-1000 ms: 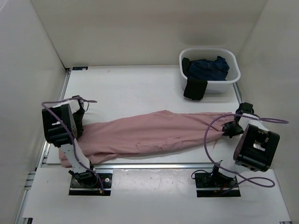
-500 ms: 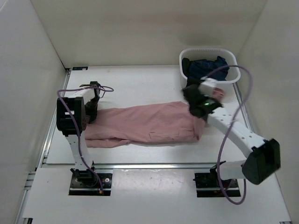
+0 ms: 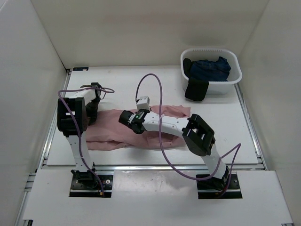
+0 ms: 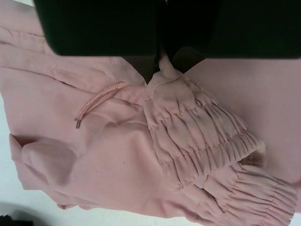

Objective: Fold and stack the trousers
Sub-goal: Fold the trousers

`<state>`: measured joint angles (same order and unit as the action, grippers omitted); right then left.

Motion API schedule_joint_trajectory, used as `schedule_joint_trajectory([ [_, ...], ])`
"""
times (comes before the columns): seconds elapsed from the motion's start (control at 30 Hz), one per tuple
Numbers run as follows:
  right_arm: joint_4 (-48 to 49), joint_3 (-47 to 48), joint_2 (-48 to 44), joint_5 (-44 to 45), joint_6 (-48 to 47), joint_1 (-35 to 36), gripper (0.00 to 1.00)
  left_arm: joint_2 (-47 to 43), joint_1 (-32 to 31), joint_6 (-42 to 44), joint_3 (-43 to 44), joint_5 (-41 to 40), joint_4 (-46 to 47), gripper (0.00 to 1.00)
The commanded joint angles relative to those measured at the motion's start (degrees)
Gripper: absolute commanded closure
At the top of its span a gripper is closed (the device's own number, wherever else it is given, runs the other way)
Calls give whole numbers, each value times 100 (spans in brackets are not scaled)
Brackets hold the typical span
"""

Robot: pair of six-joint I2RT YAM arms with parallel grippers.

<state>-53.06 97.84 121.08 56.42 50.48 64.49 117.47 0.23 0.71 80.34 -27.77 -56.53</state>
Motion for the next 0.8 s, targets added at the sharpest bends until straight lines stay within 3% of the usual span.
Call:
schedule_joint_trajectory([
  [0.0, -29, 86, -68, -175, 332, 37, 100, 206, 12, -71, -18, 290, 107, 50],
  [0.13, 118, 446, 144, -176, -72, 221, 100, 206, 12, -71, 35, 290, 107, 49],
  [0.17, 373, 377, 144, -619, -639, 222, 99, 206, 12, -71, 35, 290, 107, 49],
  [0.23, 1109, 306, 144, -1350, -1318, 222, 83, 206, 12, -71, 35, 290, 107, 49],
  [0.27, 1113, 306, 205, -1614, -1547, 222, 57, 206, 12, -71, 35, 290, 107, 49],
  [0.3, 1113, 419, 206, -1774, -1924, 292, 46, 206, 12, -71, 35, 290, 107, 49],
  [0.37, 1244, 368, -99, -2099, -2356, 345, 31, 206, 12, -71, 35, 290, 107, 49],
  [0.53, 2255, -861, -1831, -2504, -3395, 433, 31, 153, 12, -71, -70, 342, 107, 49],
  [0.67, 1819, -1101, -2405, -2505, -3343, -365, 31, 101, 12, -71, -71, 342, 107, 47],
  [0.7, 1703, -1040, -2318, -2670, -3343, -610, 20, 101, 12, -71, -71, 342, 107, 47],
  [0.77, 1431, -795, -1837, -3266, -3719, -1297, 10, 101, 12, -71, -71, 342, 107, 47],
])
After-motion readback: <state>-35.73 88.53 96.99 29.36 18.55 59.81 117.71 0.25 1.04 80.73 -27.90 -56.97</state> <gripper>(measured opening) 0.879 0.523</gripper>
